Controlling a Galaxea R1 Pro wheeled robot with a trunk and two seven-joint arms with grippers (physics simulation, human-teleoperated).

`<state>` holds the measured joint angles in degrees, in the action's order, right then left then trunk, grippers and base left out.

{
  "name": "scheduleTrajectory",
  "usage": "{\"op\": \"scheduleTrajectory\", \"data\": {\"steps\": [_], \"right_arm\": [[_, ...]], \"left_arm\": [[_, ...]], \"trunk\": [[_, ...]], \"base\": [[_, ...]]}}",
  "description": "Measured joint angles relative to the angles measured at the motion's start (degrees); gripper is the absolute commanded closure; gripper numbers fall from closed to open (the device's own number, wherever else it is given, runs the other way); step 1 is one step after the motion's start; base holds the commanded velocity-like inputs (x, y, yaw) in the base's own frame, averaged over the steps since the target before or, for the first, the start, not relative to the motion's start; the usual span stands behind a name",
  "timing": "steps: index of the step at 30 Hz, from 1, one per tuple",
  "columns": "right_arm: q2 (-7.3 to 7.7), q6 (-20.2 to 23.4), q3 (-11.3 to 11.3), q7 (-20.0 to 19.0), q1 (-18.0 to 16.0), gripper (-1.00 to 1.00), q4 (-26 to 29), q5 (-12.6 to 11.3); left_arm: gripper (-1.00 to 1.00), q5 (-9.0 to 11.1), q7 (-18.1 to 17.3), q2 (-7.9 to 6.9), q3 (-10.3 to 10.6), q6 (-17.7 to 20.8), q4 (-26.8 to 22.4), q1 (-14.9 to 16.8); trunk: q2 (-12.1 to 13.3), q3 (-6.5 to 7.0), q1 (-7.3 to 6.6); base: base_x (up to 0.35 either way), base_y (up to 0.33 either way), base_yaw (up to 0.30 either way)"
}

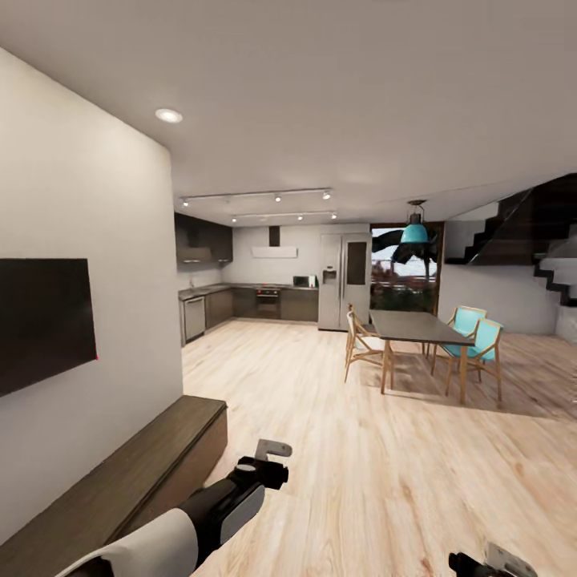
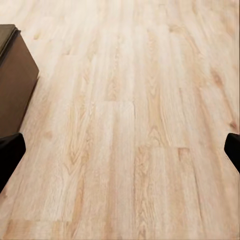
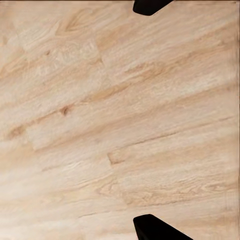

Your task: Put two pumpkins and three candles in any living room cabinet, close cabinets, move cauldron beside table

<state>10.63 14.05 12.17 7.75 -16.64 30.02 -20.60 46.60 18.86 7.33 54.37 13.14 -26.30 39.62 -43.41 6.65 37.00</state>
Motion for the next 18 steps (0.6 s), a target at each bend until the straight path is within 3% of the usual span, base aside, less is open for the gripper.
{"op": "scheduleTrajectory", "data": {"steps": [4,9,18], "right_arm": [[0.02,-3.40,-0.01,0.00,0.32,-1.00,-3.01,-0.03],[-0.31,-4.62,-0.38,0.00,0.44,-1.00,-4.04,0.21],[-0.19,-4.86,0.16,0.14,0.45,-1.00,-4.14,-0.47]], "left_arm": [[-1.00,0.01,-0.17,0.01,0.06,-0.80,0.08,-0.37],[-1.00,0.01,-0.48,0.01,0.10,-1.46,0.07,-0.78],[-1.00,0.00,-1.01,0.00,0.10,-1.55,0.07,-0.92]], "trunk": [[1.60,0.96,-0.88],[3.61,2.06,-1.98],[7.24,3.40,-3.96]], "base": [[0.000,0.000,-0.235],[0.000,0.000,-0.141],[0.000,0.000,0.046]]}}
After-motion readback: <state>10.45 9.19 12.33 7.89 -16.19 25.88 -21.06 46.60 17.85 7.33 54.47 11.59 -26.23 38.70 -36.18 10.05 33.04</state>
